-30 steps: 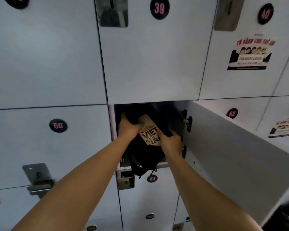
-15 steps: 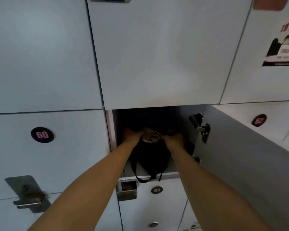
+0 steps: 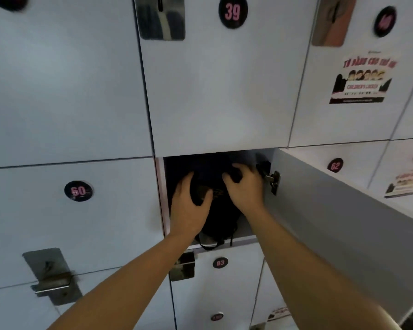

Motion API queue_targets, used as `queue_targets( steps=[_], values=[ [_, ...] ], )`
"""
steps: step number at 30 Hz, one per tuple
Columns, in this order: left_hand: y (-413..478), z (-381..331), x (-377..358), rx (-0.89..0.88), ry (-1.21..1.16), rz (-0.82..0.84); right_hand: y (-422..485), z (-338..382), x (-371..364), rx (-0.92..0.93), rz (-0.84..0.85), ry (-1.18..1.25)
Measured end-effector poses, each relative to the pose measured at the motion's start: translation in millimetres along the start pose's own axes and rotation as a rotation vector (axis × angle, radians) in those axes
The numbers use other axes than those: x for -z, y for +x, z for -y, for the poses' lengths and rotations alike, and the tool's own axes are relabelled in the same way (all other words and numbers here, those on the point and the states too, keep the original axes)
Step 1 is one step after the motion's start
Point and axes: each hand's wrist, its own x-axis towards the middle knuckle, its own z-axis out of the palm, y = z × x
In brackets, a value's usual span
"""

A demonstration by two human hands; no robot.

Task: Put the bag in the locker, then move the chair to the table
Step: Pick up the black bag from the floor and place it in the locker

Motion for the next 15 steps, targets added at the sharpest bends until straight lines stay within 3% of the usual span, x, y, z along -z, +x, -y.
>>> queue_targets(
  steps=[6,15],
  values=[
    [-19.0,-16.4,50.4,-0.269,0.122,0.070,-53.0,47.4,13.8,0.090,-0.058,-0.115],
    [-9.0,-20.3,133.5,-0.431,0.322,-0.011,-101.5,108.5,13.5,0.215,-0.082,-0.252]
  ],
)
